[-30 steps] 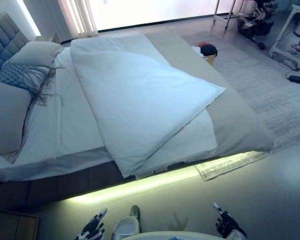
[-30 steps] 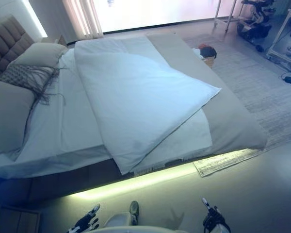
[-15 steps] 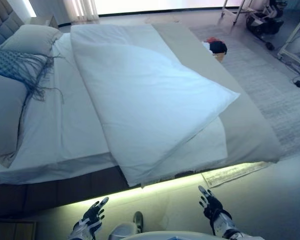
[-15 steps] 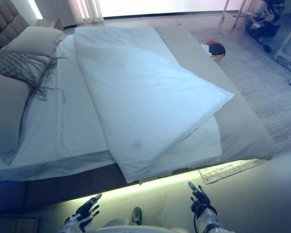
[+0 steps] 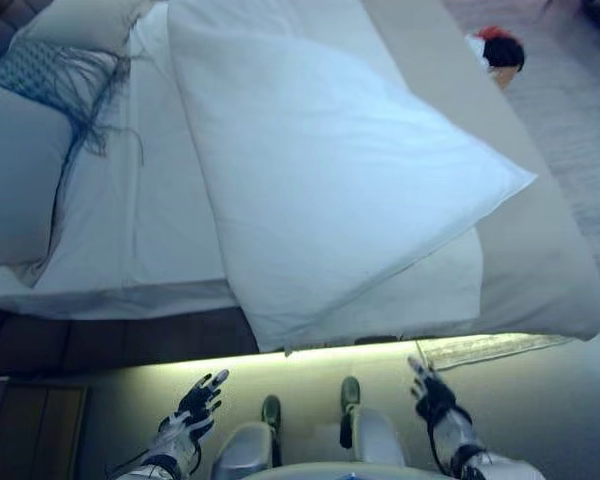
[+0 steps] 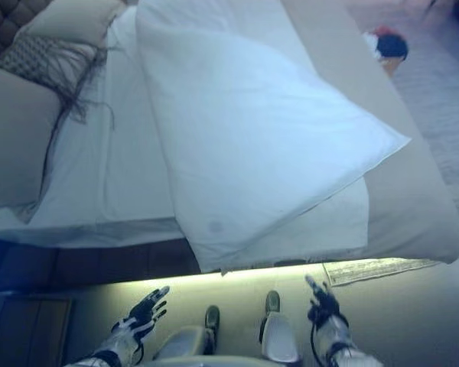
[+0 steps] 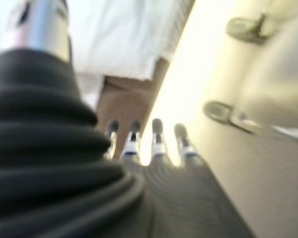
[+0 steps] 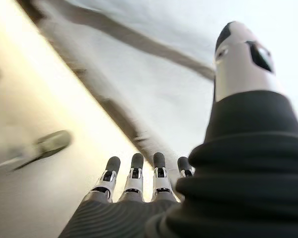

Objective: Make the bed neatly

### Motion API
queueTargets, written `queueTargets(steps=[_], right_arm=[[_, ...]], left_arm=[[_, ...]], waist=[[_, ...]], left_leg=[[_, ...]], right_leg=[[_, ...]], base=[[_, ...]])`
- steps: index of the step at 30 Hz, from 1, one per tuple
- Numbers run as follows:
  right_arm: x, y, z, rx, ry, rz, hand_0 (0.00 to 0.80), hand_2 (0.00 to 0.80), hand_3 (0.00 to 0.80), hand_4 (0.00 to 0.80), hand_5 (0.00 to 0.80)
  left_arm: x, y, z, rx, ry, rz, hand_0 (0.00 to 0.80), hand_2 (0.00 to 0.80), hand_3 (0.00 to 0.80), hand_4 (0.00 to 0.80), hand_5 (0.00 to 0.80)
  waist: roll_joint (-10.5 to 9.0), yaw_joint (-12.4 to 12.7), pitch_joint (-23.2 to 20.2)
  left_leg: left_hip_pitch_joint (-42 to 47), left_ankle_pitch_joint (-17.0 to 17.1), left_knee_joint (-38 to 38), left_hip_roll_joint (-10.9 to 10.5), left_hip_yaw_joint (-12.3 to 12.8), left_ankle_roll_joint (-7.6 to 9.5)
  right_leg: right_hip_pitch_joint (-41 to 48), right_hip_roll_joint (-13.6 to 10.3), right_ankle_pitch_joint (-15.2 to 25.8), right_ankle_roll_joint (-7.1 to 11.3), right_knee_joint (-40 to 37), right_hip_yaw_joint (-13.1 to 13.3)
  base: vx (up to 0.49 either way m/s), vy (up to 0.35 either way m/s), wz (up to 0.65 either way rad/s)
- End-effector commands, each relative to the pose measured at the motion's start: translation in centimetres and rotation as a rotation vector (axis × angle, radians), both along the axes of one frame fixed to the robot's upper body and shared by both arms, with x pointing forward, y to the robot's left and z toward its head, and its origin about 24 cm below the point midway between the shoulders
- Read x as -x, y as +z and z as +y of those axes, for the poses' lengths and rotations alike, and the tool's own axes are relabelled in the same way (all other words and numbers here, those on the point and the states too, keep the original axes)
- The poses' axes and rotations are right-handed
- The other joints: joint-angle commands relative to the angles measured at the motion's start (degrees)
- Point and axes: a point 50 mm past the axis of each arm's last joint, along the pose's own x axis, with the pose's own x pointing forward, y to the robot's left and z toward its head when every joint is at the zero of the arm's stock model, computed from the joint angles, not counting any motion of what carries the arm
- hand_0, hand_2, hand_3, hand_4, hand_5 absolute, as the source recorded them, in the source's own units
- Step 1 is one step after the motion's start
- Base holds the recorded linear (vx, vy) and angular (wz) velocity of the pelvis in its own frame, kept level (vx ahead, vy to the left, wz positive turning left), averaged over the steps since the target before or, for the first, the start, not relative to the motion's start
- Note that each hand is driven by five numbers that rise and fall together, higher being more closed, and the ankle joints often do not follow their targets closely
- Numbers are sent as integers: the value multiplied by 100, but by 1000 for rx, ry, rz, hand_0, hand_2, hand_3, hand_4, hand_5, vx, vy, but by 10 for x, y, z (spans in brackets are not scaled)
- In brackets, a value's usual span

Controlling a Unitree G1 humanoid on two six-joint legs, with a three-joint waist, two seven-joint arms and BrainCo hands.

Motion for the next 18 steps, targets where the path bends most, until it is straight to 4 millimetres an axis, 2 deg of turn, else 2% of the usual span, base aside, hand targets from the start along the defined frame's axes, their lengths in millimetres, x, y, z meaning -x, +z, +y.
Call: queueTargets(steps=[1,6,9,18], right_arm=[[-44,39,-31,6,-93,-164,0,0,0,0,0],[-86,88,-55,27,-159,-297,0,0,0,0,0],[-102,114,-68,43,-172,-365,0,0,0,0,0],[-125,169,-96,145,-170,-459,0,0,0,0,0]], left_arm=[[-52,27,-3,9,-54,-214,0,0,0,0,0],[-73,46,3,25,-65,-314,0,0,0,0,0],[-84,55,4,37,-47,-368,0,0,0,0,0],[-101,75,-10,98,-64,-499,0,0,0,0,0]], waist=[[-97,128,321],[39,292,689],[121,357,880],[329,496,1374]], left_leg=[[-105,-120,474,-14,222,244],[-432,-135,649,-20,23,226],[-718,-118,772,-38,-26,204],[-1610,-96,1217,-184,-101,198]], right_leg=[[11,-467,336,449,144,-2],[-372,-532,245,484,536,-98],[-594,-553,194,486,692,-142],[-1270,-586,79,435,1063,-264]], base=[[-78,-67,18],[-49,-60,17],[-72,-41,6],[-61,-33,13]])
